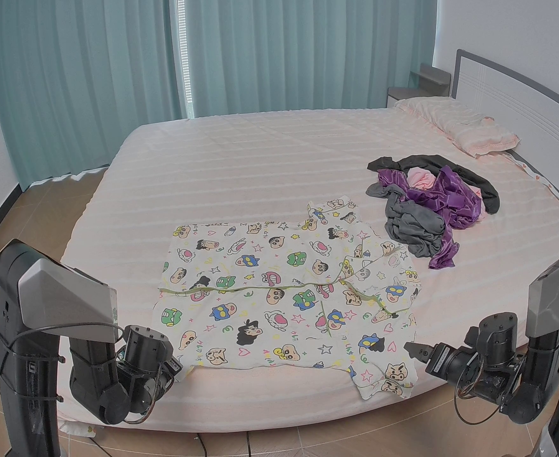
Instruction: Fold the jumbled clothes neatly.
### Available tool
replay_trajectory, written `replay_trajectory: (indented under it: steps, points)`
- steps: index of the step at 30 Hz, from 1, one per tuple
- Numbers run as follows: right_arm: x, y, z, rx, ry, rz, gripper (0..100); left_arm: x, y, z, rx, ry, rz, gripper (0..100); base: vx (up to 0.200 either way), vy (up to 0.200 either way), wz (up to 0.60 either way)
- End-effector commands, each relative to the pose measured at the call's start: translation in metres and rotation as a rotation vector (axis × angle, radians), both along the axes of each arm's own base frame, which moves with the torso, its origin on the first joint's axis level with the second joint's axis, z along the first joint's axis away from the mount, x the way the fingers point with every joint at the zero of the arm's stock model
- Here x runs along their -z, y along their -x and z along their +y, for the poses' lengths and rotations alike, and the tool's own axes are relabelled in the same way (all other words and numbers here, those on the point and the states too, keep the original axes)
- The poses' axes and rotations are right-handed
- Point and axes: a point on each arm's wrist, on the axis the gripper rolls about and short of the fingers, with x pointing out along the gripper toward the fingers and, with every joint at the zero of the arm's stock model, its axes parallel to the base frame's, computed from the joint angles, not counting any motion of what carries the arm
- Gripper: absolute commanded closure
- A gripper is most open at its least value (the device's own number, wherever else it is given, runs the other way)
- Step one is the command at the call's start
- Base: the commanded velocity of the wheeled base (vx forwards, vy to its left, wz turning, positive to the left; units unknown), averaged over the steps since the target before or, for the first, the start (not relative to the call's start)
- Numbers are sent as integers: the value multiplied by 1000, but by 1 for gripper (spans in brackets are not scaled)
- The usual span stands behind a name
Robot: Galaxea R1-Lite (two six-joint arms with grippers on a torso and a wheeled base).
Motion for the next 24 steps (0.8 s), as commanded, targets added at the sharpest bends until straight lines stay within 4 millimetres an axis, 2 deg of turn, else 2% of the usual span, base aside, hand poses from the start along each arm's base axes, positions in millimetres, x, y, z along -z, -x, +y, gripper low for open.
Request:
replay_trajectory:
  steps: [1, 10, 13, 18, 20, 24]
  points:
    - [4, 3, -3, -3, 19, 24, 0, 0, 3, 3, -18, -20, 3, 100, 0, 0, 0]
    - [25, -1, -18, -14, 49, 118, 0, -17, -3, 12, -63, -4, -62, 100, 0, 0, 0]
    - [31, -1, -17, -55, 29, 152, 0, -21, -6, 17, -83, 5, -82, 100, 0, 0, 0]
    - [49, -18, -11, -109, 25, 151, 0, -26, -11, 25, -117, 14, -114, 100, 0, 0, 0]
    - [64, -33, -8, -138, 67, 128, 0, -27, -13, 28, -131, 18, -126, 100, 0, 0, 0]
    - [66, -39, -6, -171, 65, 105, 0, -26, -15, 32, -142, 21, -126, 100, 0, 0, 0]
